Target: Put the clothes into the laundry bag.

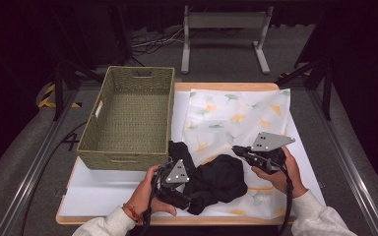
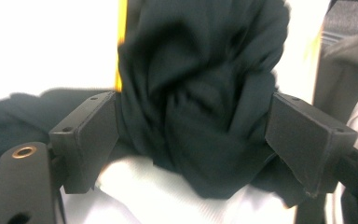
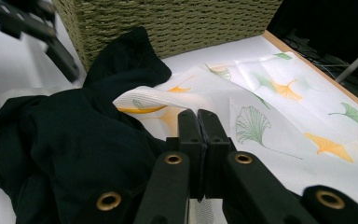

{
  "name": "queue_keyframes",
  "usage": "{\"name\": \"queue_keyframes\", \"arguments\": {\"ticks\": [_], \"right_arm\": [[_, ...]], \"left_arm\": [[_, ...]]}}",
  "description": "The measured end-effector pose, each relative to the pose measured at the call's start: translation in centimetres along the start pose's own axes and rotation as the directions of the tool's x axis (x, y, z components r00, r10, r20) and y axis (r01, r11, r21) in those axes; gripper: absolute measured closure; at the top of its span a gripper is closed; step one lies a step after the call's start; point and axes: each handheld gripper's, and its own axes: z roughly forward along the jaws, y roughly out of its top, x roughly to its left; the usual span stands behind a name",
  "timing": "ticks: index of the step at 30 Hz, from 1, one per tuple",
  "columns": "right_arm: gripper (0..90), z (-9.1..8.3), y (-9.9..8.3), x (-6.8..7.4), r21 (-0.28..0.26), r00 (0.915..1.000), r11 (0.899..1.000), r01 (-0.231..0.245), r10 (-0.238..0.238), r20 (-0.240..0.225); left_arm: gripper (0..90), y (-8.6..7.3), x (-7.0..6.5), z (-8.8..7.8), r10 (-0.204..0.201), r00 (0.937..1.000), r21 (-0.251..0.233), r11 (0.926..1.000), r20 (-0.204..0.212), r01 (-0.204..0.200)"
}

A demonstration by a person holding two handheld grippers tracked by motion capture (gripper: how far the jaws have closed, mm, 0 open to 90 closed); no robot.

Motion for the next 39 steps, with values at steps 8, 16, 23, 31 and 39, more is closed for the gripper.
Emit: {"name": "queue_keyframes", "arguments": {"ticks": [8,16,23,31,39], "right_arm": [[89.9,0.1,-0.1,0.0,0.001,1.0000,1.000,0.001,-0.001,-0.008],[89.9,0.2,-0.1,0.1,0.008,0.9999,1.000,0.006,-0.006,-0.010],[89.9,0.0,-0.1,0.1,0.000,1.0000,1.000,0.004,-0.004,-0.002],[89.9,-0.1,0.2,0.2,-0.009,1.0000,1.000,0.003,-0.003,-0.004],[89.9,0.0,0.7,0.6,-0.019,0.9997,1.000,0.013,-0.014,-0.020]], "left_arm": [[24.9,-0.4,0.8,1.3,-0.043,0.9974,0.011,0.9991,0.058,0.042],[53.3,-0.6,1.3,1.5,-0.054,0.9901,0.017,0.9985,0.130,0.052],[67.2,0.7,-0.3,0.2,0.036,0.9985,0.016,0.9992,0.041,-0.037],[68.6,2.9,-1.5,-0.5,0.060,0.9982,-0.036,0.9975,-0.008,-0.060],[69.3,5.1,-2.1,0.9,0.070,0.9951,-0.028,0.9970,-0.069,-0.072]]}}
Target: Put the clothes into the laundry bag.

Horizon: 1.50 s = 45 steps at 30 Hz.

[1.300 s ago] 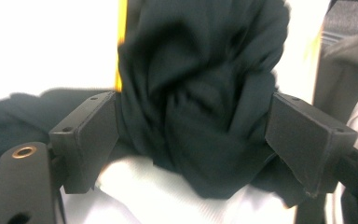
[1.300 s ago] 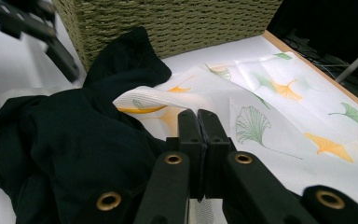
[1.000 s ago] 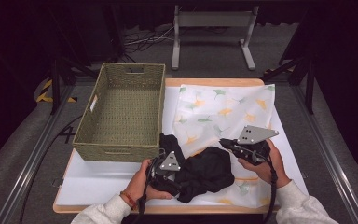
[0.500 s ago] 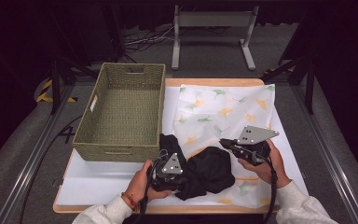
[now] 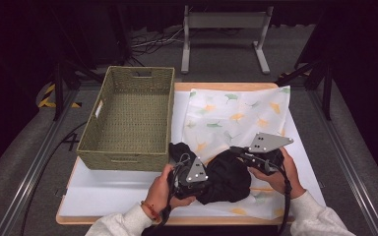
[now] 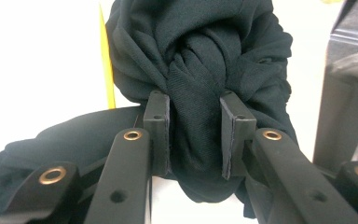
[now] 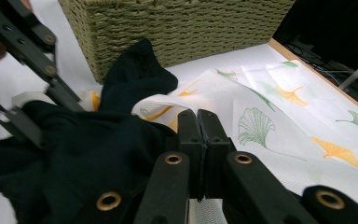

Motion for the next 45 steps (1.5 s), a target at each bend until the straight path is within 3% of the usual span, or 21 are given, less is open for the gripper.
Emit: {"name": "queue_keyframes", "arguments": {"ticks": [8,13,17,19,20,22,24,26,27,28,29,33,37,41,45], "right_arm": [[89.9,0.0,0.1,0.3,-0.003,0.9999,1.000,0.003,-0.003,-0.012],[89.9,0.1,0.2,0.5,0.000,0.9998,1.000,0.007,-0.007,-0.017],[89.9,0.2,0.2,0.7,0.004,0.9996,1.000,0.016,-0.016,-0.022],[89.9,0.2,0.1,0.7,0.005,0.9997,1.000,0.014,-0.014,-0.021],[89.9,0.2,0.1,0.6,0.006,0.9997,1.000,0.011,-0.011,-0.020],[89.9,0.1,0.0,0.5,0.004,0.9998,1.000,0.006,-0.006,-0.017],[89.9,0.1,0.0,0.5,0.004,0.9998,1.000,0.006,-0.006,-0.017],[89.9,0.0,-0.1,0.4,0.004,0.9999,1.000,0.006,-0.006,-0.016],[89.9,0.0,-0.1,0.4,0.004,0.9999,1.000,0.006,-0.006,-0.015],[89.9,-0.1,-0.1,0.4,0.003,0.9999,1.000,0.006,-0.006,-0.014],[89.9,-0.1,-0.1,0.4,0.001,0.9999,1.000,0.003,-0.003,-0.013],[89.9,-0.1,-0.1,0.4,0.000,0.9999,1.000,0.004,-0.004,-0.012],[89.9,-0.2,0.0,0.5,0.000,0.9999,1.000,0.007,-0.007,-0.013],[89.9,-0.1,0.1,0.6,0.000,0.9998,1.000,0.011,-0.011,-0.019],[89.9,0.0,0.1,0.6,-0.001,0.9997,1.000,0.013,-0.013,-0.021]], "left_arm": [[69.3,1.3,0.6,2.0,-0.035,0.9976,0.019,0.9992,-0.059,0.036],[69.2,1.4,1.0,3.4,-0.056,0.9912,0.081,0.9945,-0.120,0.066],[67.7,1.0,1.5,3.9,-0.080,0.9894,0.102,0.9905,-0.121,0.093],[64.9,1.0,1.5,3.7,-0.072,0.9902,0.103,0.9911,-0.119,0.085],[62.6,0.9,1.5,3.5,-0.047,0.9936,0.092,0.9941,-0.102,0.057],[51.9,0.7,1.5,3.0,-0.041,0.9946,0.094,0.9943,-0.096,0.050],[40.9,0.2,1.6,2.1,-0.015,0.9972,0.060,0.9980,-0.073,0.020],[34.3,0.0,1.5,1.5,-0.005,0.9978,0.054,0.9985,-0.065,0.009],[30.4,-0.5,1.6,0.4,0.014,0.9983,0.035,0.9993,-0.057,-0.012],[28.2,-0.5,1.6,0.4,0.014,0.9983,0.035,0.9993,-0.057,-0.012],[25.6,-1.2,1.7,-0.7,0.004,0.9985,0.008,1.0000,-0.054,-0.004],[22.6,-2.6,2.1,-2.0,-0.030,0.9977,0.005,0.9995,-0.060,0.030],[22.7,-3.6,2.5,-2.4,-0.037,0.9983,0.015,0.9992,-0.045,0.037],[26.1,-3.4,2.7,-1.5,-0.039,0.9947,0.045,0.9980,-0.095,0.044],[31.9,-2.6,2.7,-0.6,-0.012,0.9901,0.056,0.9982,-0.140,0.020]]}}
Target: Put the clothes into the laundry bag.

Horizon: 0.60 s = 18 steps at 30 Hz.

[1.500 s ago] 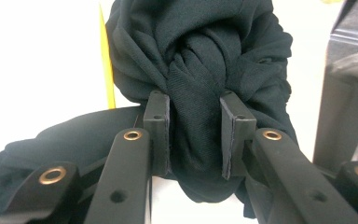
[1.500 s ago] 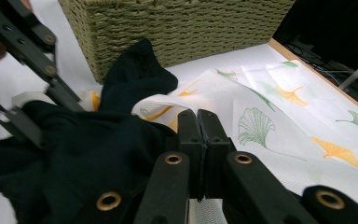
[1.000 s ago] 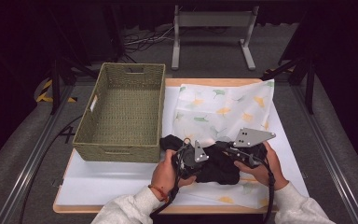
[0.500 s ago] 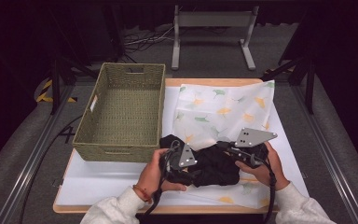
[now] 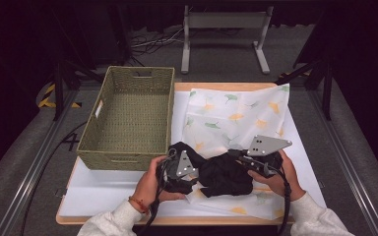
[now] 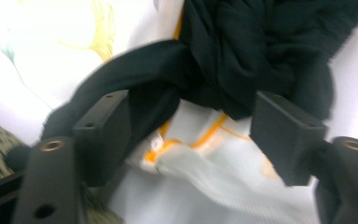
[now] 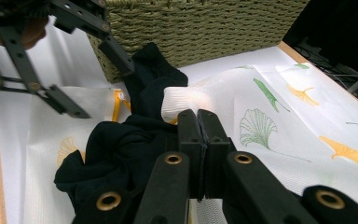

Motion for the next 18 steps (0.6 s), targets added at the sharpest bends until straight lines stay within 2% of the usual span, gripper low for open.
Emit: {"name": "queue_keyframes", "arguments": {"ticks": [4,8,9,11,12,14,17,18], "right_arm": [[89.9,0.0,0.0,0.1,0.000,1.0000,1.000,0.000,0.000,-0.002],[89.9,0.0,0.0,0.1,0.001,1.0000,1.000,0.000,0.000,-0.005],[89.9,0.0,0.0,0.1,0.001,1.0000,1.000,0.001,-0.001,-0.006],[89.9,0.0,-0.1,0.2,0.004,1.0000,1.000,0.006,-0.006,-0.006],[89.9,0.0,-0.1,0.2,0.005,1.0000,1.000,0.005,-0.005,-0.007],[89.9,0.1,-0.1,0.2,0.005,1.0000,1.000,0.004,-0.004,-0.007],[89.9,0.0,-0.1,0.1,0.005,1.0000,1.000,0.003,-0.003,-0.006],[89.9,0.0,-0.1,0.1,0.005,1.0000,1.000,0.001,-0.001,-0.004]], "left_arm": [[35.2,0.5,0.7,0.9,-0.028,0.9996,0.000,0.9996,-0.009,0.028],[39.3,0.9,0.7,1.8,-0.027,0.9993,0.019,0.9994,-0.026,0.028],[41.2,1.0,0.6,2.1,-0.017,0.9992,0.028,0.9995,-0.036,0.018],[50.3,1.1,0.6,2.4,-0.020,0.9991,0.041,0.9989,-0.036,0.022],[53.1,1.0,0.8,2.7,-0.035,0.9990,0.046,0.9983,-0.029,0.036],[68.5,1.0,1.1,2.8,-0.040,0.9989,0.050,0.9979,-0.025,0.041],[85.8,0.9,1.3,2.5,-0.042,0.9991,0.045,0.9981,-0.008,0.042],[86.5,0.9,1.3,2.5,-0.044,0.9990,0.047,0.9979,-0.001,0.044]]}}
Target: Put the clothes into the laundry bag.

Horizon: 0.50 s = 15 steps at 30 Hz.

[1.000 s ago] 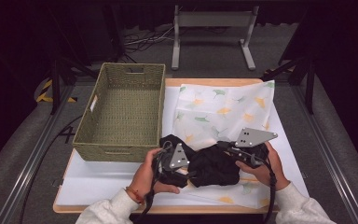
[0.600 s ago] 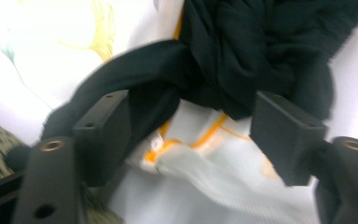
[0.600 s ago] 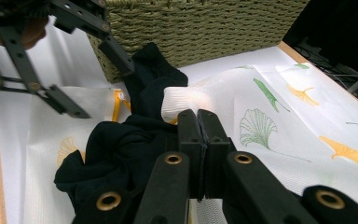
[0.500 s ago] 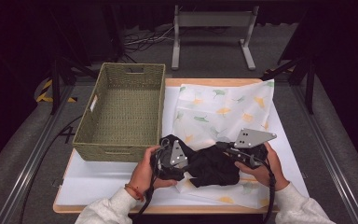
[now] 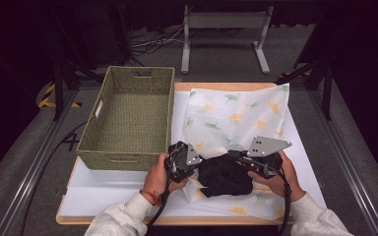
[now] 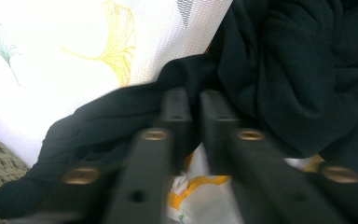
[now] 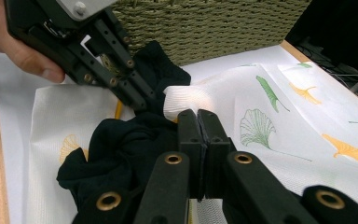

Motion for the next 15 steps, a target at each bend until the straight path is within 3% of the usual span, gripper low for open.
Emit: {"name": "queue_keyframes", "arguments": {"ticks": [5,10,15], "right_arm": [[89.9,0.0,0.0,-0.1,0.000,1.0000,1.000,-0.003,0.003,0.001],[89.9,-0.1,0.0,-0.2,-0.002,0.9999,1.000,-0.005,0.005,0.009],[89.9,-0.1,-0.1,-0.2,-0.004,0.9999,1.000,-0.007,0.007,0.010]], "left_arm": [[87.3,0.0,-0.1,-0.1,0.011,0.9999,-0.006,0.9999,0.003,-0.011],[87.4,0.3,-0.8,-2.1,0.041,0.9991,-0.067,0.9969,0.006,-0.041],[87.4,0.8,-2.0,-4.2,0.078,0.9966,-0.141,0.9873,0.024,-0.074]]}}
